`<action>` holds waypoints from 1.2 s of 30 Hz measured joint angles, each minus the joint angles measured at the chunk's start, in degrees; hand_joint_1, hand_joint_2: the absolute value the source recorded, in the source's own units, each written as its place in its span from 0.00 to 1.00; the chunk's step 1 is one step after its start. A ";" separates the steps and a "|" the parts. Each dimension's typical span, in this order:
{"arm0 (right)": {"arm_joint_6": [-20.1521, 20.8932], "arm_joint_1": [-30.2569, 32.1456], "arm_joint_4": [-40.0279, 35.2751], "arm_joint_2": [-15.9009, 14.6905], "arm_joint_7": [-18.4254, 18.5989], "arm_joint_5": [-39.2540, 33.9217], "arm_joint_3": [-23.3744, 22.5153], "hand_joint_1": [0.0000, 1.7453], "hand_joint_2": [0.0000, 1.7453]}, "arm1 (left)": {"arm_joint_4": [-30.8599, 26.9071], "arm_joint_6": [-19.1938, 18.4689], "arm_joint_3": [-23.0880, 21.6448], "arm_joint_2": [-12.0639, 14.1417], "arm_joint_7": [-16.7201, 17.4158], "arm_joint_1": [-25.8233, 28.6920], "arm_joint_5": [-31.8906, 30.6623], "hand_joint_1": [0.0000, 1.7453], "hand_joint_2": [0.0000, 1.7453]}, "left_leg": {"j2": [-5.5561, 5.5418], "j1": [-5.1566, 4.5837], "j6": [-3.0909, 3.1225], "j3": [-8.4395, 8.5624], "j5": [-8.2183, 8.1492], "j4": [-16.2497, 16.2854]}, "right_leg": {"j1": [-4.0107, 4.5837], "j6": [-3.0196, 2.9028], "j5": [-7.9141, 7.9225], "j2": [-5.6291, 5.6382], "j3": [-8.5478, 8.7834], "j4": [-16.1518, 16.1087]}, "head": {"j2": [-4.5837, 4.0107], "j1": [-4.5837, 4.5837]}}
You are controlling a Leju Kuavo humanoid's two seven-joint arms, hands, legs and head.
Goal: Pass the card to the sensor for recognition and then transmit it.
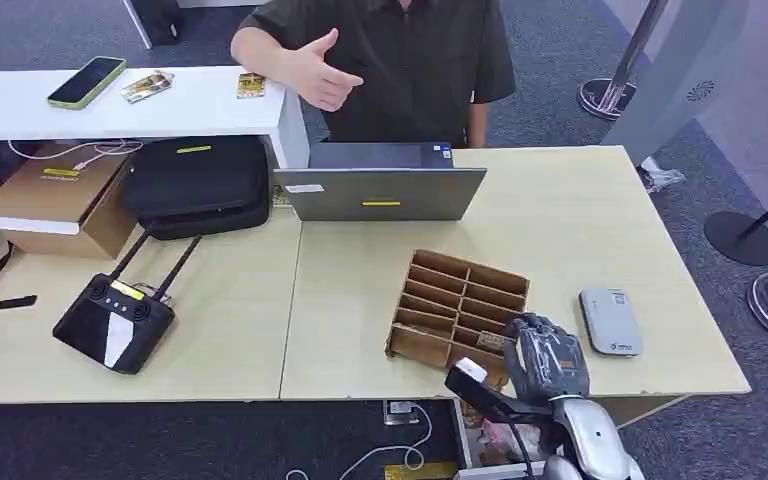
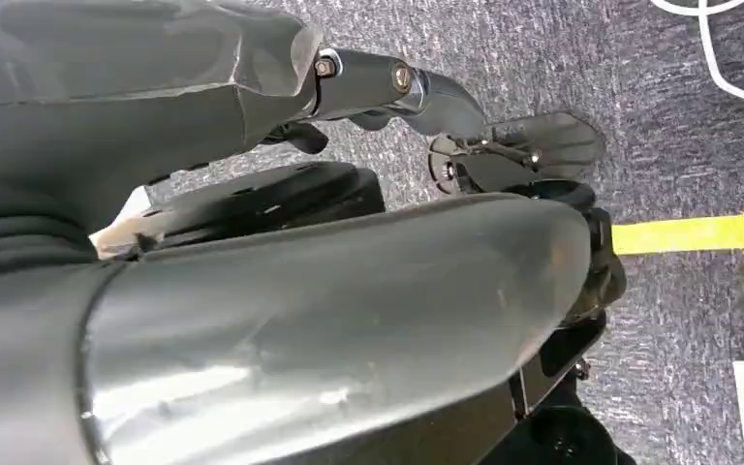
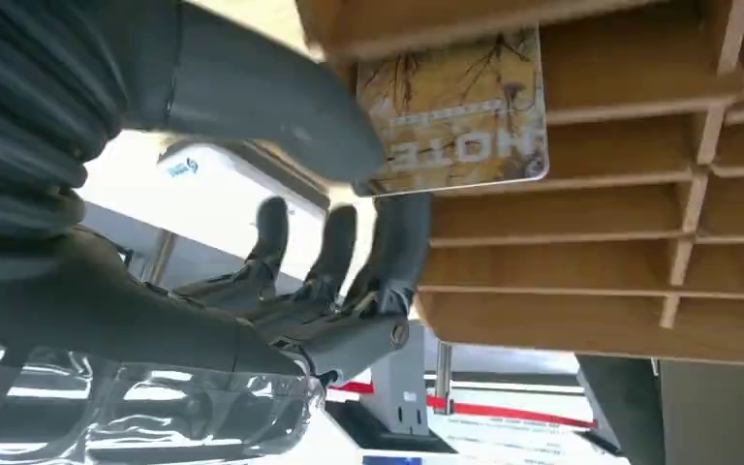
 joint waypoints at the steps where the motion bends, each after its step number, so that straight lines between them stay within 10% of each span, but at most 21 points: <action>1: 0.00 -0.07 0.00 0.00 0.02 0.00 0.00 1.00 1.00 | 0.00 0.00 0.00 0.00 -0.02 0.00 0.00 0.00 0.00 | 0.00 0.00 0.00 0.00 0.00 0.00 | 0.00 0.00 0.00 0.00 0.00 0.00 | 0.00 0.02; 27: -0.22 -0.24 0.13 0.26 0.00 0.57 0.00 1.00 1.00 | 0.00 0.02 0.00 0.02 -0.35 0.12 0.68 0.00 0.00 | 0.00 0.00 0.00 -0.01 0.00 0.00 | 0.00 0.00 0.00 0.00 0.00 0.00 | 0.00 0.00; 28: -0.31 -0.24 0.15 0.26 -0.11 0.59 0.00 0.91 1.00 | 0.00 0.00 0.00 0.02 -0.37 0.12 0.68 0.00 0.00 | 0.00 0.00 0.00 -0.01 0.00 0.00 | 0.00 0.00 0.00 0.00 0.00 0.00 | 0.00 0.00; 29: -0.46 -0.23 0.15 0.26 -0.24 0.68 0.00 0.00 1.00 | 0.00 -0.02 0.00 0.02 -0.48 0.13 0.68 0.00 0.00 | 0.00 0.00 0.00 -0.01 0.00 0.00 | 0.00 0.00 0.00 0.00 0.00 0.00 | 0.00 0.00; 36: -0.68 -0.27 0.33 0.28 -0.79 0.15 0.00 0.00 1.00 | 0.00 -0.20 0.00 0.04 -0.50 0.13 0.74 0.00 0.00 | 0.00 0.00 0.00 0.00 0.00 0.00 | 0.00 0.00 0.00 0.00 0.00 0.00 | 0.00 0.00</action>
